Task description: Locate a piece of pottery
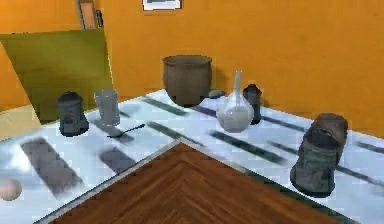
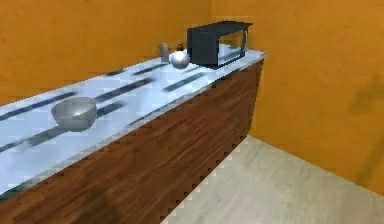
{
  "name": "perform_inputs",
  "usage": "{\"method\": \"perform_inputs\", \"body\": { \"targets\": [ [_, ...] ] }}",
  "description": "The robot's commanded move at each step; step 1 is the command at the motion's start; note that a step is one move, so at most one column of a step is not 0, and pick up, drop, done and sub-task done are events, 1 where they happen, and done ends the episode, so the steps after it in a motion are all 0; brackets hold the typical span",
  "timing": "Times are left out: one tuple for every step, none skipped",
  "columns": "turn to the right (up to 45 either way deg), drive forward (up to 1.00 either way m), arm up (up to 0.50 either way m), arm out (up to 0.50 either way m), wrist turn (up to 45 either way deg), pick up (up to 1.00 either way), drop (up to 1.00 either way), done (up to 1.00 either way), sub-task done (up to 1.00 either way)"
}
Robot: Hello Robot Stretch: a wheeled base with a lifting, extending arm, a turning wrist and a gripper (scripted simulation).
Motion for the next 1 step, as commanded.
{"method": "perform_inputs", "body": {
  "targets": [
    [0.0, 0.00, 0.00, 0.00, 0.0, 0.00, 0.00, 1.00, 0.00]
  ]
}}
